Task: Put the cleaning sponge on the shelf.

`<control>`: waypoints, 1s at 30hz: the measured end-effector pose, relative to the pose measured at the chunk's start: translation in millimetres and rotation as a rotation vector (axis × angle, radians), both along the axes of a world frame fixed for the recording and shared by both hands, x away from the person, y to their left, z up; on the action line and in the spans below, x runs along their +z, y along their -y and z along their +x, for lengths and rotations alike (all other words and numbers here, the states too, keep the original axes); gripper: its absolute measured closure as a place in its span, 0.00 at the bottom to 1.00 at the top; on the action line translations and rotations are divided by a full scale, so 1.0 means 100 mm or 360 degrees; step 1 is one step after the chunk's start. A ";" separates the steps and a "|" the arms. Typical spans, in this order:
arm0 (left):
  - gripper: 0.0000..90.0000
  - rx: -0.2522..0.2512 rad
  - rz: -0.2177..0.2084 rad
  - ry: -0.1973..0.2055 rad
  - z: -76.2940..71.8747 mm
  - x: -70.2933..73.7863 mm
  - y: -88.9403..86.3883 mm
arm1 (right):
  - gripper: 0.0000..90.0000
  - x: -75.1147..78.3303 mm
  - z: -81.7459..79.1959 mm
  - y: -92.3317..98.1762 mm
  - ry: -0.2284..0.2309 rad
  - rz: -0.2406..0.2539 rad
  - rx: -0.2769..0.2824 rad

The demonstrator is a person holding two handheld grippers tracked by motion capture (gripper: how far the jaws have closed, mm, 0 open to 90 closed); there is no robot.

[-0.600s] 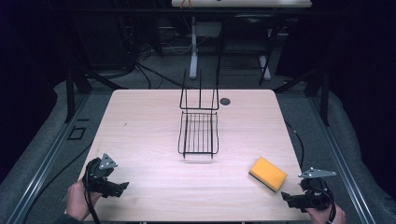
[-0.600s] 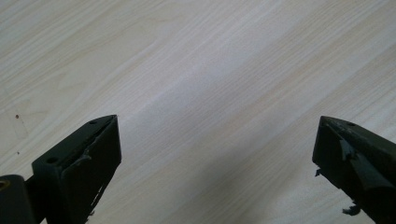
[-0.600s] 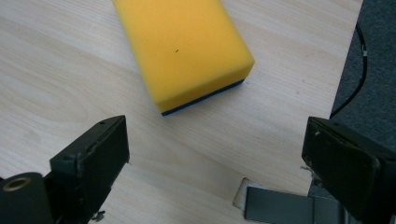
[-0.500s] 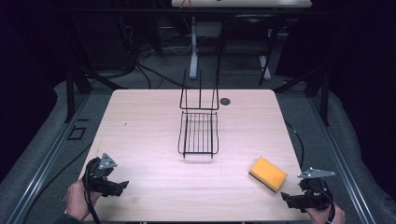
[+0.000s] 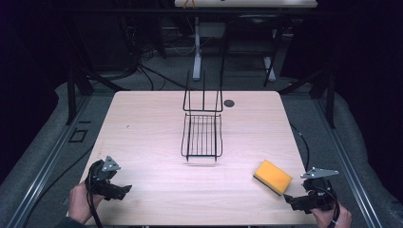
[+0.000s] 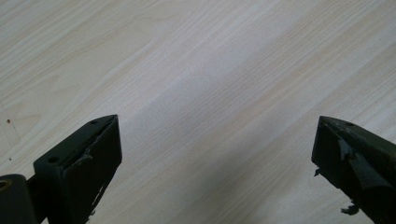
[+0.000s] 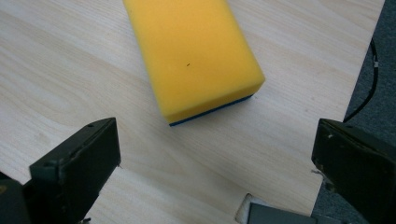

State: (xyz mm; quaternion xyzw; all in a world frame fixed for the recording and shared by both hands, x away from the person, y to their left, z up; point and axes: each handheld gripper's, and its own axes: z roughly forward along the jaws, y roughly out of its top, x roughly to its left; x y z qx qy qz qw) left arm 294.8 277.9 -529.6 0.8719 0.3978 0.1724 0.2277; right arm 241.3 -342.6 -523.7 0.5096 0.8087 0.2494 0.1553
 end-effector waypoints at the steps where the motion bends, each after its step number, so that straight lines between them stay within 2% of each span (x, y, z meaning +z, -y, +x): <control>1: 0.02 -0.0001 -0.0007 -0.0005 0.00 0.00 0.00 | 0.00 0.00 0.01 -0.01 -0.0002 0.0003 0.0006; 13: 0.01 -0.0019 -0.0009 -0.0017 0.01 -0.01 0.01 | 0.00 -0.01 0.19 -0.15 -0.0021 -0.0029 0.0129; 18: 0.01 -0.0021 -0.0012 -0.0025 0.01 -0.02 0.02 | 0.00 -0.05 0.27 -0.16 -0.0012 -0.0030 0.0144; 25: 0.01 -0.0024 -0.0005 -0.0033 0.01 -0.02 0.02 | 0.00 -0.14 0.42 -0.21 -0.0073 -0.0093 0.0216; 26: 0.01 -0.0031 0.0000 -0.0036 0.02 -0.02 0.02 | 0.00 -0.15 0.44 -0.23 -0.0103 -0.0091 0.0217; 29: 0.01 -0.0026 -0.0032 -0.0042 0.01 -0.02 0.02 | 0.00 -0.18 0.48 -0.26 -0.0108 -0.0139 0.0238; 30: 0.01 -0.0031 -0.0034 -0.0043 0.02 -0.02 0.02 | 0.00 -0.19 0.50 -0.27 -0.0108 -0.0122 0.0231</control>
